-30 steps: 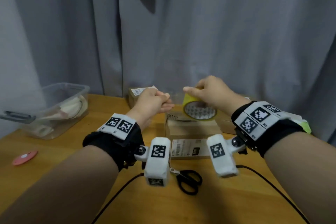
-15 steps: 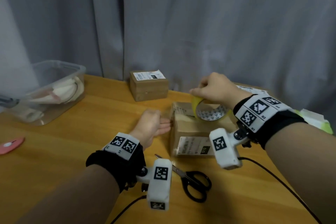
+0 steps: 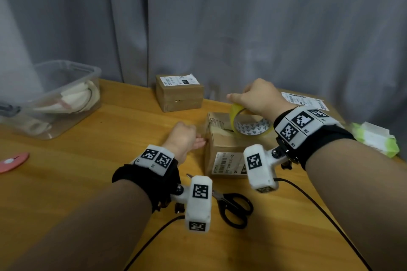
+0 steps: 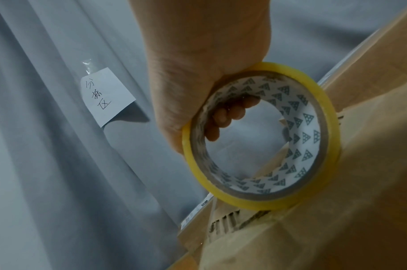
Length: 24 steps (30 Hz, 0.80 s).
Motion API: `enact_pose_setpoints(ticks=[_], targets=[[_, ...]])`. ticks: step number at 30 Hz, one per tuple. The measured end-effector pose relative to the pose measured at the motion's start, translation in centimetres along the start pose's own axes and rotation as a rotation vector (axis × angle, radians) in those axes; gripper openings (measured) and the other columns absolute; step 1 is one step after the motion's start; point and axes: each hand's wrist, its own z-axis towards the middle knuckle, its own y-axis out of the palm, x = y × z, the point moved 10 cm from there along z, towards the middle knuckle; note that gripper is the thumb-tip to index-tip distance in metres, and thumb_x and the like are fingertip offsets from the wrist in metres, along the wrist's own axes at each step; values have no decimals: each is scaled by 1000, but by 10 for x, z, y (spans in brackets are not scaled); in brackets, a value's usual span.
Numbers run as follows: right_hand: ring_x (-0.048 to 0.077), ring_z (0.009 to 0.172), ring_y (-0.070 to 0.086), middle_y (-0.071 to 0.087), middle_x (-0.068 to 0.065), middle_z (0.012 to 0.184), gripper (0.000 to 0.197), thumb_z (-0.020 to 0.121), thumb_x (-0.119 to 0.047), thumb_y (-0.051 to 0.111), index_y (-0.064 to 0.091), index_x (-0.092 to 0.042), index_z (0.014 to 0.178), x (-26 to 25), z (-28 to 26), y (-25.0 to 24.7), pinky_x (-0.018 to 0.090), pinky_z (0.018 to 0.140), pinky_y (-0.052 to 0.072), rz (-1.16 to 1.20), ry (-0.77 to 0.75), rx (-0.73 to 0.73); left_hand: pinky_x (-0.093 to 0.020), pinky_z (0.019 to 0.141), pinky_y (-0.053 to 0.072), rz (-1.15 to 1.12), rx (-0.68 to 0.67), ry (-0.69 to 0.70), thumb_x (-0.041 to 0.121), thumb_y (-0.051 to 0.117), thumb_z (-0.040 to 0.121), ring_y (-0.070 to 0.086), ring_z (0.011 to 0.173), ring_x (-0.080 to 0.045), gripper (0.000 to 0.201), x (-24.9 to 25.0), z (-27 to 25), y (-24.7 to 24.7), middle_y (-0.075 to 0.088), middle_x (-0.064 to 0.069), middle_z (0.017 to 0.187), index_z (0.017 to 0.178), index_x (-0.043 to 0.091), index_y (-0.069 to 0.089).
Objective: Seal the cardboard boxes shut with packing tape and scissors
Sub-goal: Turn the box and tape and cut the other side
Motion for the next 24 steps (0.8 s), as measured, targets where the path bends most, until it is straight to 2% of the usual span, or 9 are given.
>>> enact_pose_setpoints(ticks=[2, 4, 8, 11, 13, 15, 17, 20, 24], targets=[[20, 56, 46, 45, 2, 54, 53, 82, -50, 64, 41, -14, 52, 0, 0, 1, 29, 50, 31, 6, -10, -6, -29, 79, 50, 56, 18, 10, 4, 32, 101, 61, 107, -33, 43, 1, 2, 1, 53, -26, 123, 143, 0, 22], [22, 56, 46, 43, 1, 52, 51, 82, -48, 62, 39, -14, 52, -1, -1, 1, 30, 51, 31, 17, -27, -11, -29, 74, 51, 199, 23, 25, 8, 37, 101, 61, 93, -28, 35, -3, 5, 5, 55, -21, 115, 134, -1, 35], [20, 57, 38, 37, 1, 53, 37, 82, -33, 57, 40, -14, 56, 0, -6, -1, 30, 52, 29, 85, -68, -9, -30, 73, 51, 506, -20, -32, 30, 46, 99, 54, 90, -22, 37, -22, 9, 8, 57, -11, 115, 122, 2, 48], [19, 71, 51, 56, 0, 66, 21, 83, -30, 62, 61, -13, 71, -1, -9, -2, 29, 61, 38, 136, -131, -2, -40, 98, 45, 811, 40, 75, 39, 54, 93, 46, 121, -28, 58, -1, 18, -4, 39, -15, 143, 138, 5, 38], [17, 78, 56, 63, 1, 76, 18, 82, -31, 66, 67, -13, 81, -2, -10, -4, 27, 67, 41, 175, -168, 28, -40, 113, 27, 677, -19, 212, 46, 45, 95, 30, 137, -24, 64, 23, 14, 6, 29, -7, 150, 145, 9, 29], [13, 74, 55, 62, -3, 72, 18, 82, -33, 68, 68, -14, 81, -4, -12, -6, 24, 64, 38, 186, -191, 51, -40, 117, 18, 403, -262, 179, 68, 36, 88, 25, 140, -16, 81, 24, 2, 38, 24, 4, 155, 150, 19, 19], [5, 67, 53, 58, -11, 66, 18, 83, -35, 68, 68, -18, 80, -5, -14, -6, 19, 58, 37, 188, -207, 69, -41, 117, 14, 414, -414, 103, 74, 26, 85, 15, 144, -17, 86, 9, -13, 61, 9, 6, 158, 152, 27, -2], [2, 66, 55, 60, -12, 66, 20, 85, -36, 67, 69, -18, 76, -1, -16, -13, 17, 61, 40, 278, -214, 130, -37, 116, 13, 691, -413, 158, 68, 23, 89, 6, 146, -20, 88, 1, -6, 60, -4, 1, 159, 146, 20, -25], [23, 77, 63, 68, 7, 76, 34, 80, -41, 69, 70, -6, 80, 23, -15, -11, 35, 73, 49, 497, -129, 138, -37, 119, 0, 997, -432, 427, 64, 33, 88, -14, 144, -14, 90, 32, -8, 59, -18, 4, 157, 150, 19, -14]])
